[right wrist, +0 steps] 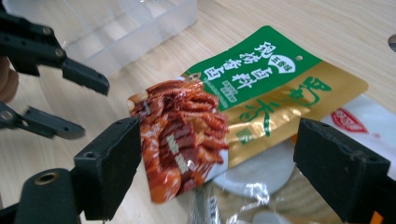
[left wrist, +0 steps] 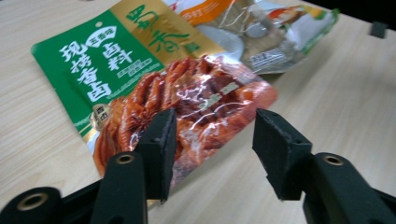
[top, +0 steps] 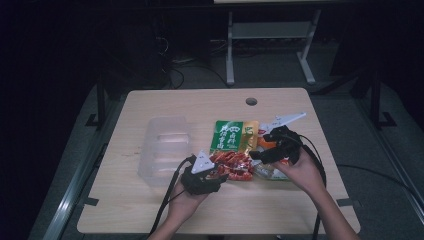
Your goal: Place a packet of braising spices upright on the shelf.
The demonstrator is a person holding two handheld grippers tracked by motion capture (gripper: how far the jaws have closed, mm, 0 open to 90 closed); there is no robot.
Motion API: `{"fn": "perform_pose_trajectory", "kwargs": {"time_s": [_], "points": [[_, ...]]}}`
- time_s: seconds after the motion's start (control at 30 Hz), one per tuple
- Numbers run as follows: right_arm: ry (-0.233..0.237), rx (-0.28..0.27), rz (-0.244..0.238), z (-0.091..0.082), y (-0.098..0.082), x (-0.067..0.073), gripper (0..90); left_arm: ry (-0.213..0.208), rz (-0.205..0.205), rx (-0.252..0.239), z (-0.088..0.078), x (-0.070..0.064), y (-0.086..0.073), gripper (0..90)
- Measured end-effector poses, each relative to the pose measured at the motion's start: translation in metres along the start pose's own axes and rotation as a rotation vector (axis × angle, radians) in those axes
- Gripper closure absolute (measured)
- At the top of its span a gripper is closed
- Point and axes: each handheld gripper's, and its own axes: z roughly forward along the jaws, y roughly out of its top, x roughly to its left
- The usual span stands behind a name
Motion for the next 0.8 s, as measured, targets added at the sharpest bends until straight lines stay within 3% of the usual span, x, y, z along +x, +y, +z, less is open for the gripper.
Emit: {"fn": "perform_pose_trajectory", "kwargs": {"time_s": [0.07,0.1,0.2,0.27,0.47,0.8], "points": [[0.003,0.007,0.009,0.005,0.007,-0.004,14.5,-0.018,-0.031,0.011,0.004,0.002,0.000,53.4],[0.005,0.024,0.017,0.008,0.012,-0.007,14.6,-0.018,-0.028,0.025,0.007,0.004,0.000,54.9],[0.011,0.032,0.023,0.013,0.018,-0.011,14.5,-0.003,-0.045,0.034,0.012,0.003,-0.001,58.9],[0.008,0.067,0.040,0.023,0.028,-0.020,14.6,0.013,-0.025,0.048,0.016,0.003,-0.001,66.6],[-0.022,0.121,0.073,0.044,0.041,-0.034,15.9,0.058,-0.035,0.107,0.028,0.005,-0.002,79.2],[-0.066,0.221,0.150,0.077,0.038,-0.053,19.2,0.102,-0.039,0.171,0.041,0.004,-0.008,82.3]]}}
